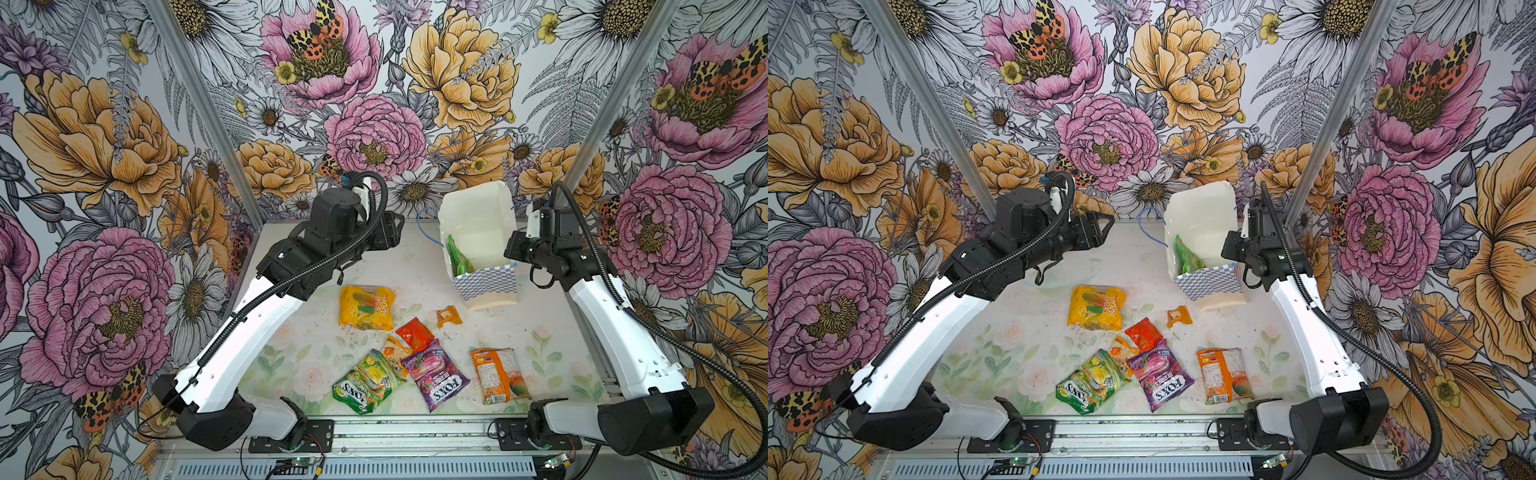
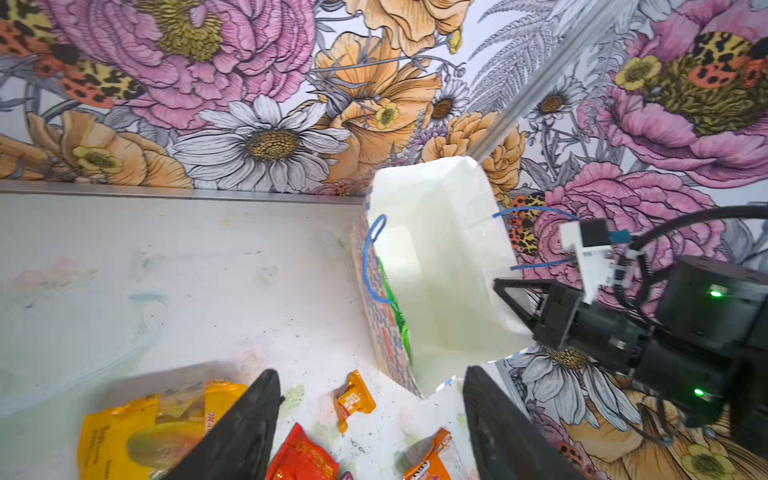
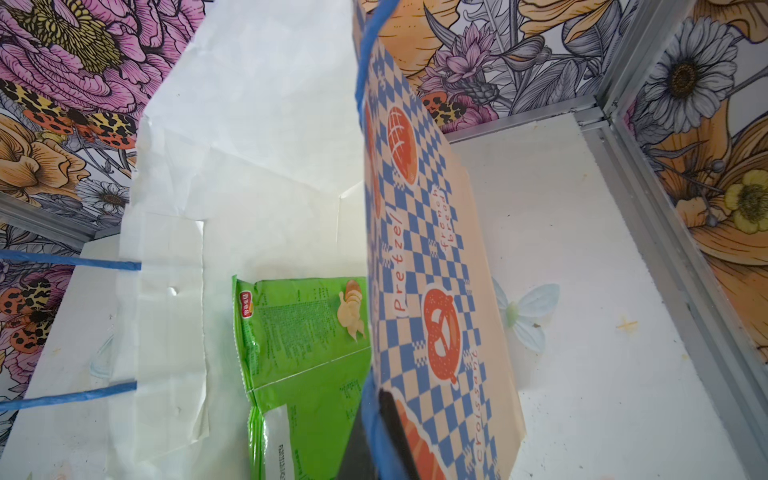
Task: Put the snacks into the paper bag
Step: 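Withdraw left gripper from the paper bag toward the snack packs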
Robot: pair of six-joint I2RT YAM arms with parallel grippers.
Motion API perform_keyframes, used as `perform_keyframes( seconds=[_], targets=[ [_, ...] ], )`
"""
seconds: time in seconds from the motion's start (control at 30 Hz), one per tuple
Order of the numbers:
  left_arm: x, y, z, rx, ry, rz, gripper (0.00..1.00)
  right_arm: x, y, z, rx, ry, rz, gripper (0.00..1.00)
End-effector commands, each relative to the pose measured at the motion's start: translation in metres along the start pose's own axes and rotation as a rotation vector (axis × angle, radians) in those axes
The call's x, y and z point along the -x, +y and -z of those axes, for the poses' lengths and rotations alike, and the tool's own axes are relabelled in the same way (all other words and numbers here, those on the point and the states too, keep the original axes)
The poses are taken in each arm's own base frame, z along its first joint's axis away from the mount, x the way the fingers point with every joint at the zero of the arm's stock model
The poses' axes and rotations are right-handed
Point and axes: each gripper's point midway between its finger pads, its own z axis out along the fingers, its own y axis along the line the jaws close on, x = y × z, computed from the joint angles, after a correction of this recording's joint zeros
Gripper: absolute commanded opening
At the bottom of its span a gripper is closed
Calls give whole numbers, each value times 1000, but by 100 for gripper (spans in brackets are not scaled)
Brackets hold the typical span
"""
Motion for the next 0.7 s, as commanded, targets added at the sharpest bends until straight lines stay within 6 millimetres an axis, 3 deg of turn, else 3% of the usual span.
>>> perform_keyframes(
  seconds=[0.0, 0.13, 0.43, 0.67],
  targets=[
    [-16, 34, -1, 75, 21, 0, 74, 9, 3, 13, 27, -52, 13, 0],
    [-56, 68, -5, 153, 125, 3, 76, 9, 3, 15, 29, -55, 16, 0],
    [-140, 108, -18, 264, 378, 11, 79, 4, 1, 19, 34, -53, 12, 0],
    [-212, 138, -3, 389, 588, 76, 82, -3, -1, 19, 36, -41, 10, 0]
  ],
)
